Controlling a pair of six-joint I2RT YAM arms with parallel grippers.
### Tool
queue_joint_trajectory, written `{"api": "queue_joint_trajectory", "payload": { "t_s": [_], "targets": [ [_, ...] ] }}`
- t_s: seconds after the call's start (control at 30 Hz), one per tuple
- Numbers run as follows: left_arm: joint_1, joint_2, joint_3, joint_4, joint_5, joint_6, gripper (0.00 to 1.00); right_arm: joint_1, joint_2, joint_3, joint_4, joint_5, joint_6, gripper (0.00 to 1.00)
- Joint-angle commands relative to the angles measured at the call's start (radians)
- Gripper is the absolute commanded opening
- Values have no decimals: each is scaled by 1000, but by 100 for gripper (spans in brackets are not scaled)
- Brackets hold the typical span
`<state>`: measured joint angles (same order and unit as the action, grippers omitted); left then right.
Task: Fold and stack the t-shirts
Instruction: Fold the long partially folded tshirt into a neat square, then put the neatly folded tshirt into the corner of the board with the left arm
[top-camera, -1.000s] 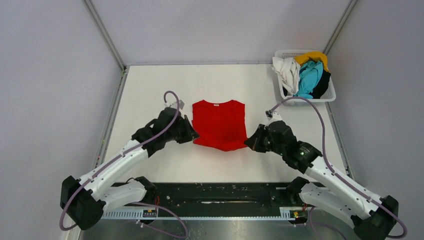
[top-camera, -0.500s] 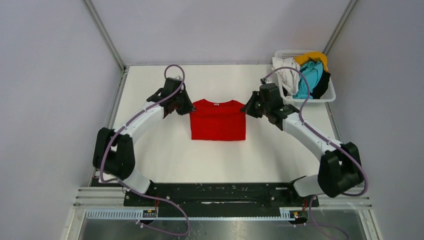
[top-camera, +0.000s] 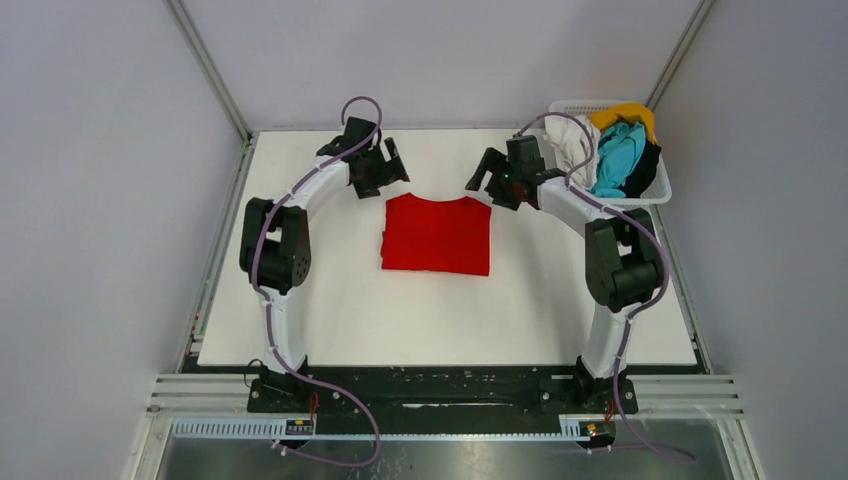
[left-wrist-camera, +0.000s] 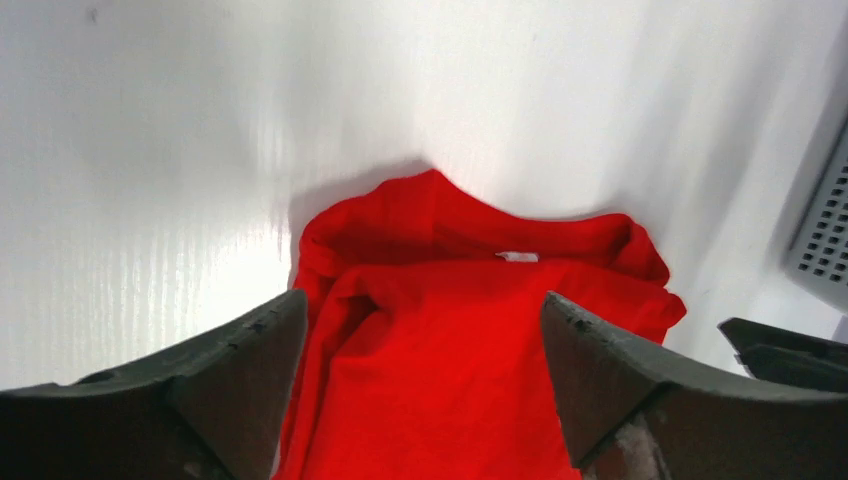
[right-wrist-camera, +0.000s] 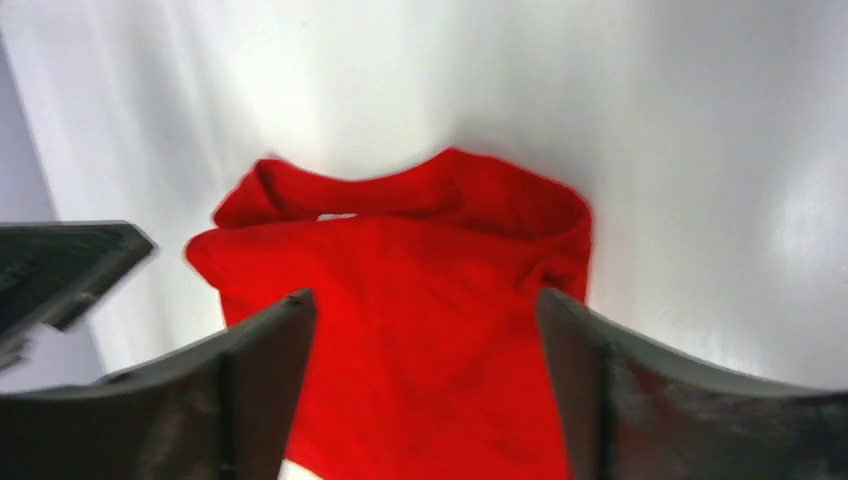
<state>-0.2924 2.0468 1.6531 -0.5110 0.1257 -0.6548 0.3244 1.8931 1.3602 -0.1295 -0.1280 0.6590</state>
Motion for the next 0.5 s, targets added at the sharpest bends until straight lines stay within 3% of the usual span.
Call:
{"api": "queue_joint_trajectory", "payload": {
  "t_s": [0.0, 0.17, 0.27, 0.47],
  "targets": [
    [19, -30, 83, -49, -7, 50, 98, -15, -23, 50, -20, -22, -12, 99],
    [20, -180, -182, 76, 11, 74, 99, -14, -182, -151, 0, 4, -55, 99],
    [18, -187, -271, 107, 59, 84, 99, -15, -316, -324, 46, 4, -49, 100],
    [7, -59, -237, 93, 97, 105, 93, -15, -503, -554, 78, -26, -48, 99]
  ]
}}
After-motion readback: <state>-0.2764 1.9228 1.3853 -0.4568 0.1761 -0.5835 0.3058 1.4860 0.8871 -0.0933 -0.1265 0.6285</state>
